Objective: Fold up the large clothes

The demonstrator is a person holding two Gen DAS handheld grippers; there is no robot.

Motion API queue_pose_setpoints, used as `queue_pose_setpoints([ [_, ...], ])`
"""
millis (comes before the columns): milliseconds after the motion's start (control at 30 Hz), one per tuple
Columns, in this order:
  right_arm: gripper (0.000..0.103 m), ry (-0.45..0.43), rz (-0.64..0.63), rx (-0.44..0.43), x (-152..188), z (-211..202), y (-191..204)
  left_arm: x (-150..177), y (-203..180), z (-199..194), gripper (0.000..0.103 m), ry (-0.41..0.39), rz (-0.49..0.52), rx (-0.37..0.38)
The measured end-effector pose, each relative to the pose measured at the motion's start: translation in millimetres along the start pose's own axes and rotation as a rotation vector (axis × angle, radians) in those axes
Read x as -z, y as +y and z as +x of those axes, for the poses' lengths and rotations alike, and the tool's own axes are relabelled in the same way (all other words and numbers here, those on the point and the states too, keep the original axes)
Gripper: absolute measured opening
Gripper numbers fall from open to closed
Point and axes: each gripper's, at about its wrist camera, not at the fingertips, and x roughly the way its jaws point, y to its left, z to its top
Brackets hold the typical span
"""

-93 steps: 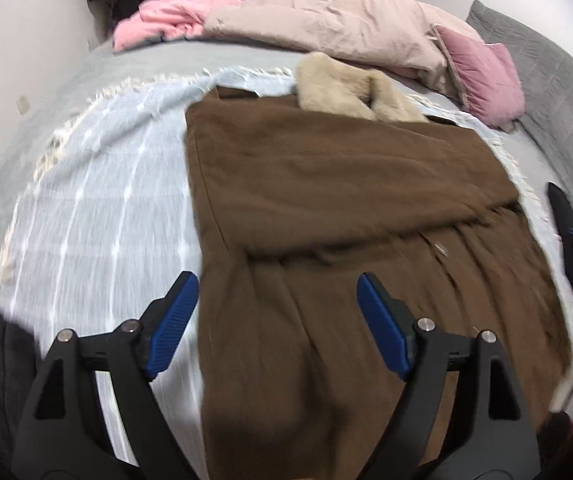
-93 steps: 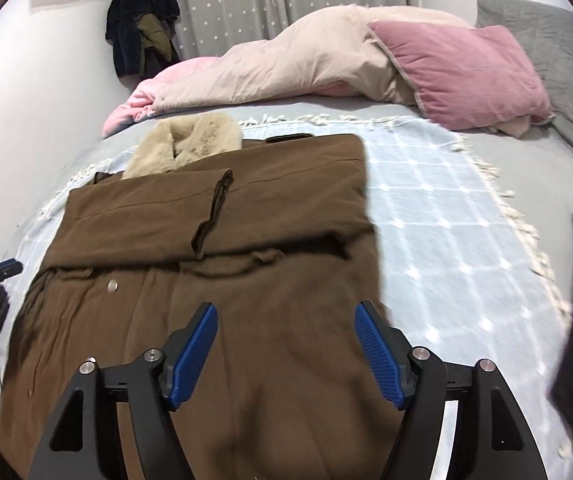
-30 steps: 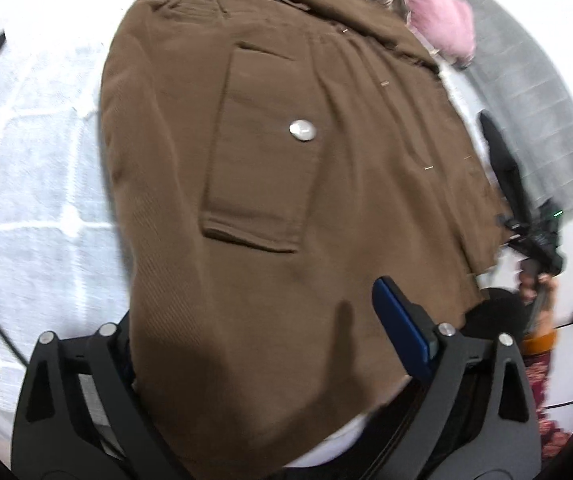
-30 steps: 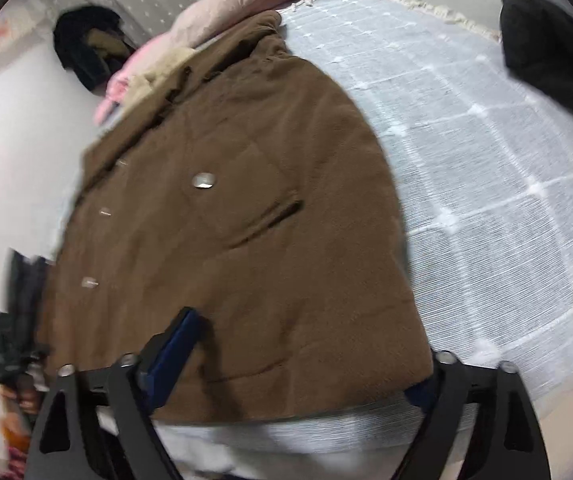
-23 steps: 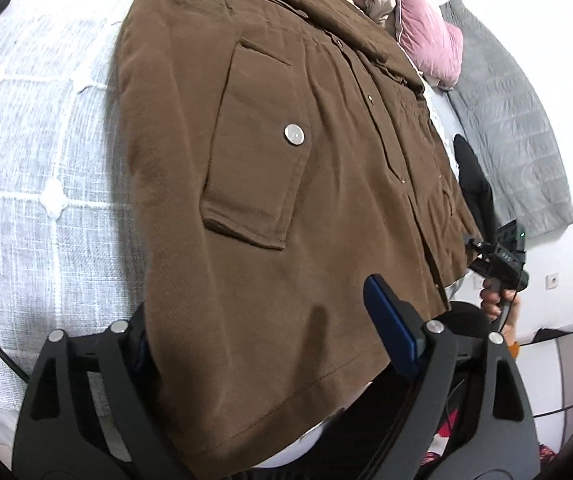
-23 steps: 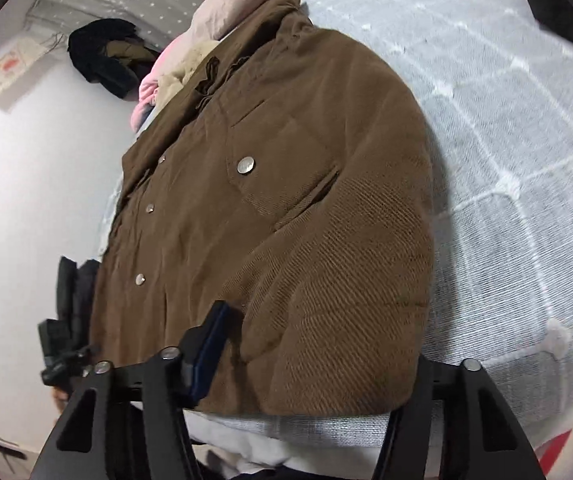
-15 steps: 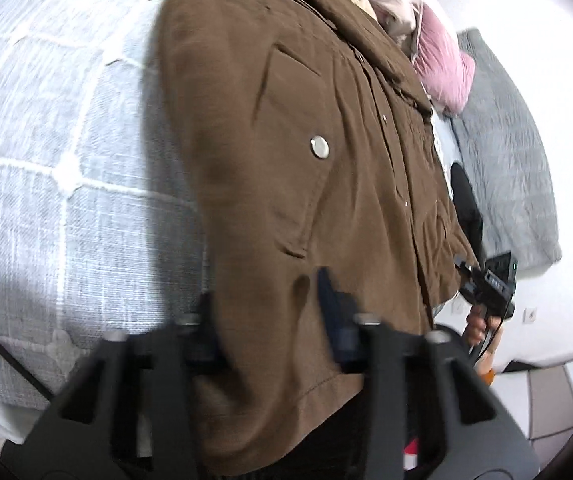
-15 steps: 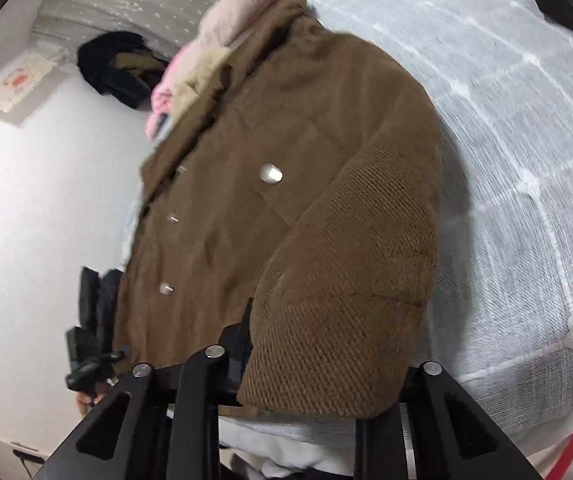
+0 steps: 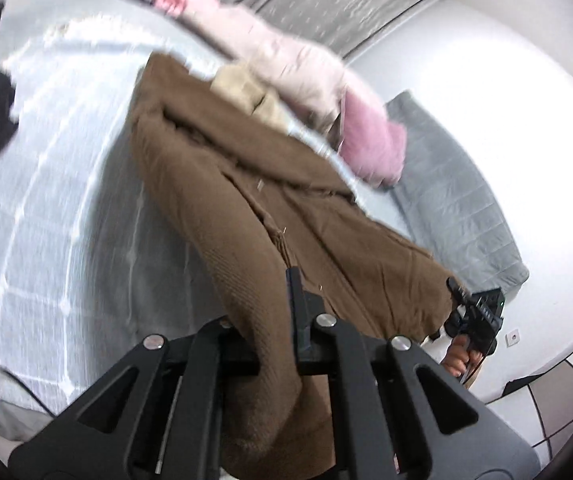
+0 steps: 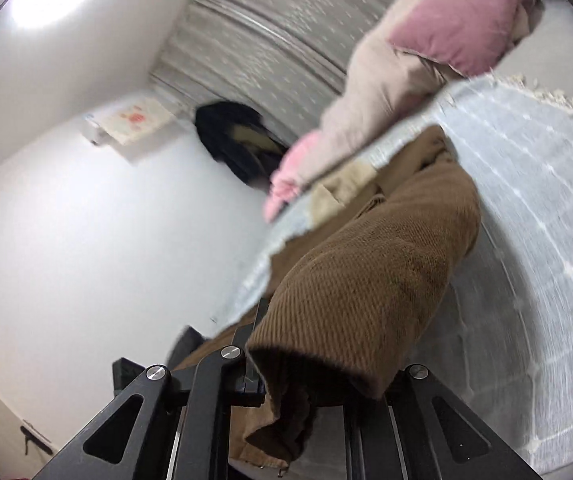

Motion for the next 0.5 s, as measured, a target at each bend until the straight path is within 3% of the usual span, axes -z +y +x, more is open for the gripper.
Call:
queue_pose_setpoints([
  [300,0.013,-0.177,-0.091,-0.119,-13,-79,44,-6,-52,-88,0.009,-0.107,0.101,0.13],
  [500,0.013,-0.247,-0.157,-0.132,-20,-118,75,-1,-70,-103,0.01,-0.145,0.115,0.209],
])
